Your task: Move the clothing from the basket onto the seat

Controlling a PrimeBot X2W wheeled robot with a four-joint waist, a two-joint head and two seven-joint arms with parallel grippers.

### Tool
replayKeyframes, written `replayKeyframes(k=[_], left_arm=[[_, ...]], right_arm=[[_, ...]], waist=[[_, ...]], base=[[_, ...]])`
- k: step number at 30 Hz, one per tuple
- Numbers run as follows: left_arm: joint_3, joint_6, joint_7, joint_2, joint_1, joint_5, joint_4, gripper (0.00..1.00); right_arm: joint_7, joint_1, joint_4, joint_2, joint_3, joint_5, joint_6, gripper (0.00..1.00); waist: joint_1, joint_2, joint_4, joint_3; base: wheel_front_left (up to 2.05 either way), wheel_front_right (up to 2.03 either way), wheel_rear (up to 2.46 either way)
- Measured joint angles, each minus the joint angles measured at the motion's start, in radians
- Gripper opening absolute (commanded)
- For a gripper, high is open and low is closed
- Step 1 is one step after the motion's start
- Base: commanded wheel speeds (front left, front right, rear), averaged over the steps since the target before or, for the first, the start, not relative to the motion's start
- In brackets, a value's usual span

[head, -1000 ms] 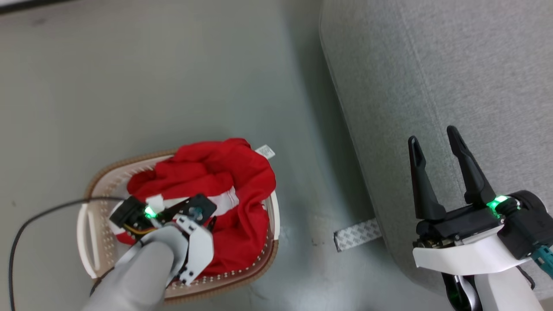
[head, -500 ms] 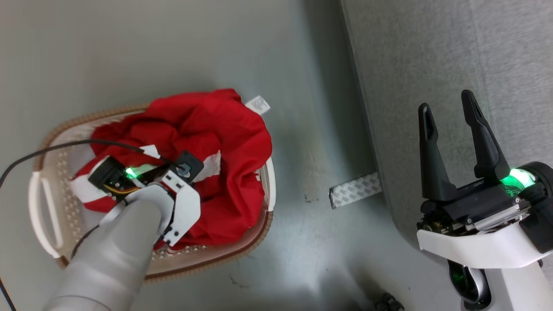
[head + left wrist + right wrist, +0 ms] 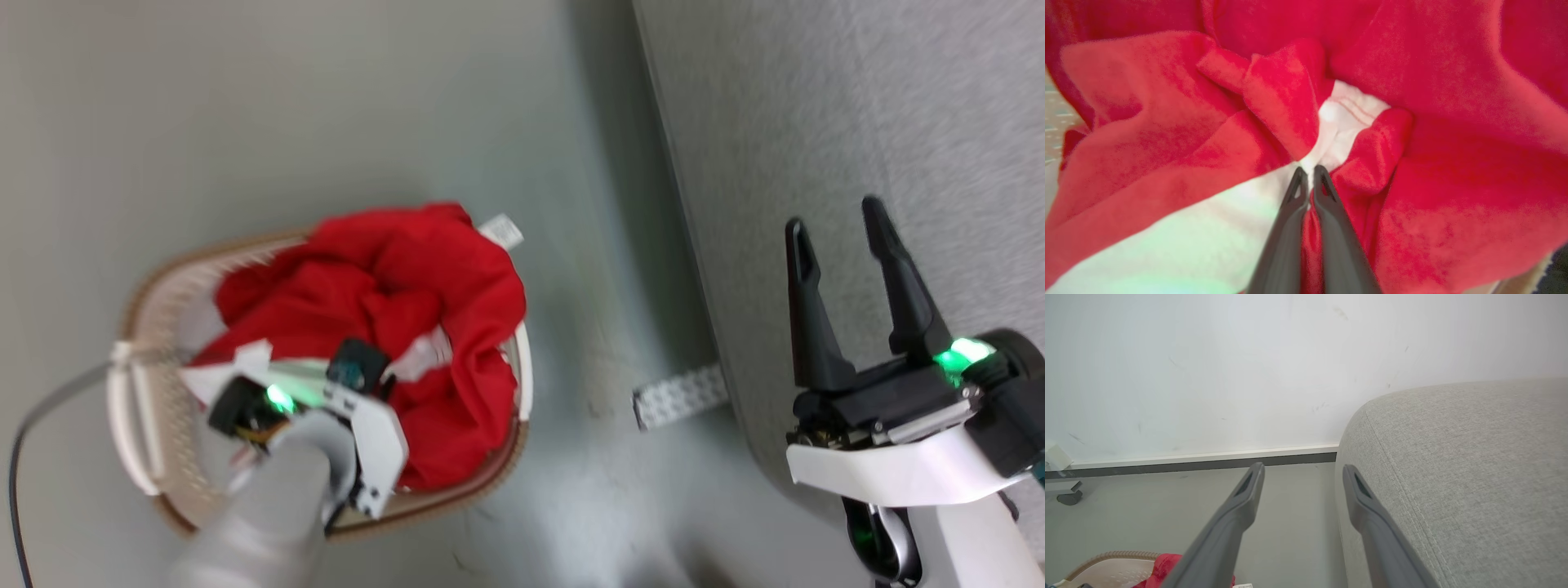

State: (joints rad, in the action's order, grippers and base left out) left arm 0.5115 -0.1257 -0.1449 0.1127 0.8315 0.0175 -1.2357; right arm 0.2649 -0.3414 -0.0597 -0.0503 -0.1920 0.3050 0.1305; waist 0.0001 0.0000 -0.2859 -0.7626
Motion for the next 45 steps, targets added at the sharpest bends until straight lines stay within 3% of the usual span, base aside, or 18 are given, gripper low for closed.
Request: replayKeyframes(k=[10,21,27,34,39,45], left_arm=[[-0.07,-0.002,-0.112,-0.051,-0.188,0.153,0.083,0.0],[-0.03,-0.005,-0.116,-0.04,-0.35,0.301,0.398,0.0],[-0.03,-0.002,-0.044,0.012,-0.413,0.33,0.636,0.0],[-0.044,0.04,0.084,0.063,-0.45,0.356,0.967,0.0],[-0.042,0.053,0.175,0.09,-0.453,0.362,1.143,0.0],[-0.01,0.056,0.24,0.096,-0.444,0.358,1.246,0.0]], right_arm=[[0.0,0.137,0.069,0.001,0.047,-0.029,0.0,1.0],[0.0,0.293,0.115,0.001,0.063,-0.046,0.0,1.0],[0.0,0.331,0.123,0.001,0.054,-0.052,0.0,1.0],[0.0,0.347,0.123,-0.011,0.017,-0.068,0.0,1.0],[0.0,0.343,0.109,-0.063,-0.038,-0.064,0.0,1.0],[0.0,0.271,0.116,-0.185,-0.215,-0.038,0.0,1.0]], waist=[[-0.0001,0.0,0.073,0.272],[-0.0004,0.0001,0.183,0.572],[-0.0004,0.0,0.225,0.681],[-0.0004,0.0,0.233,0.744],[-0.0004,0.0001,0.222,0.754],[-0.0003,0.0001,0.216,0.755]], base=[[0.0,0.0,0.0],[0.0,0.0,0.0],[0.0,0.0,0.0],[0.0,0.0,0.0],[0.0,0.0,0.0],[0.0,0.0,0.0]])
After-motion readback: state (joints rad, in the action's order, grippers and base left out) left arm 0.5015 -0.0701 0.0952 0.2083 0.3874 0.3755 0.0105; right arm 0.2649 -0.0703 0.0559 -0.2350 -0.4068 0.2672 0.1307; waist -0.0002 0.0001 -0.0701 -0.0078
